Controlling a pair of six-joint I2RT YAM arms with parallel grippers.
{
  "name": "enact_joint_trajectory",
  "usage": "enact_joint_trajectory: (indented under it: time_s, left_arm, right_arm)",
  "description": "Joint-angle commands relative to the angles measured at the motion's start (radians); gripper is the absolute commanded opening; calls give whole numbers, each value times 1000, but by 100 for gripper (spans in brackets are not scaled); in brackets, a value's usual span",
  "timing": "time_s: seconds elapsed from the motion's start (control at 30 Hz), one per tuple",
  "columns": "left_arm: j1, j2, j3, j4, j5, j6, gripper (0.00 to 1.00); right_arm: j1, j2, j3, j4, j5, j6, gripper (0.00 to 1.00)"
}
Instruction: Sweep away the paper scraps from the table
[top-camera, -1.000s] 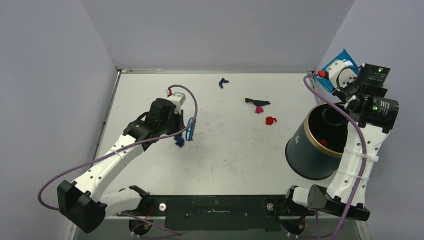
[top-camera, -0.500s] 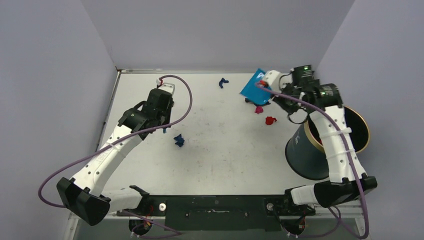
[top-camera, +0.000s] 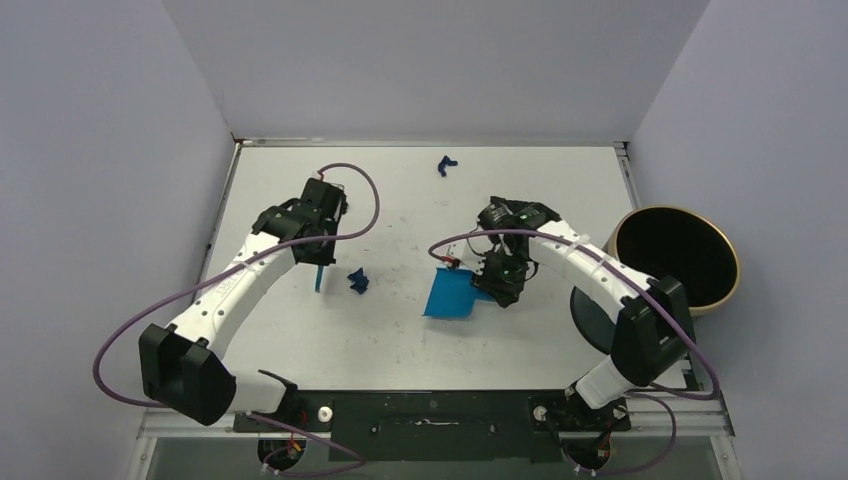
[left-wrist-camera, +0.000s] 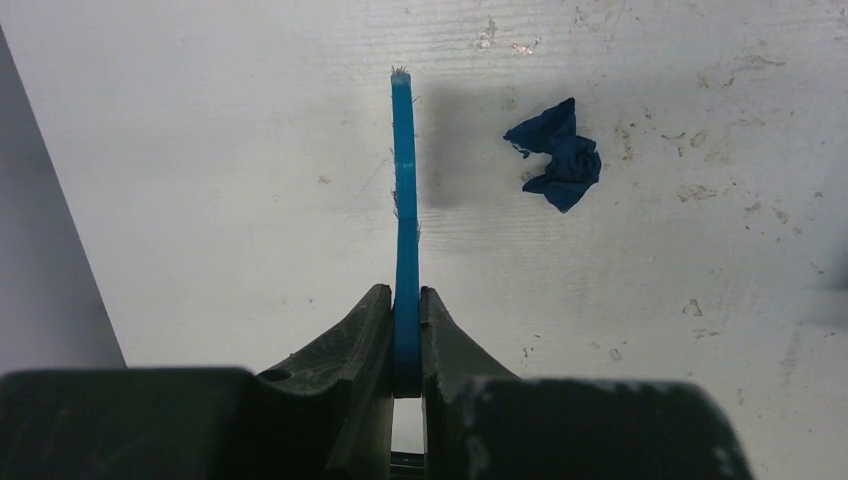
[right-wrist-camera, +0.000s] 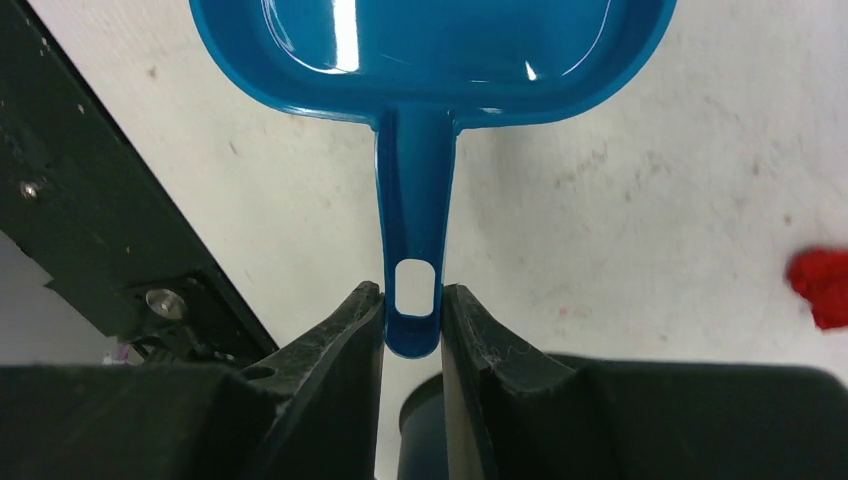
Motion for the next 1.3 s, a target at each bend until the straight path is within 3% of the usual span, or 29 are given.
enact_joint_trajectory:
  time_s: [0.0, 0.27, 0.47, 0.7, 0.9, 1.07, 1.27]
  left_arm:
    - [30, 44, 16, 62, 107, -4, 1]
    - [51, 185, 91, 55, 110, 6, 1]
    - [52, 270, 112, 99, 276, -15, 1]
    - [52, 246, 94, 183, 520, -73, 1]
    - [52, 202, 101, 195, 643, -94, 1]
    - [65, 157, 128, 192, 722, -99, 1]
    - [171, 126, 175, 208, 749, -115, 1]
  right_arm:
    - [75, 94, -6, 132, -42, 75, 5]
    - [114, 262, 17, 275, 12, 182, 5]
    - [148, 311, 49, 314, -22, 208, 5]
    - [188, 354, 89, 303, -64, 235, 5]
    - [207, 380, 118, 294, -90, 262, 5]
    - [206, 372, 116, 296, -97, 270, 5]
    - [196, 303, 55, 330, -86, 274, 5]
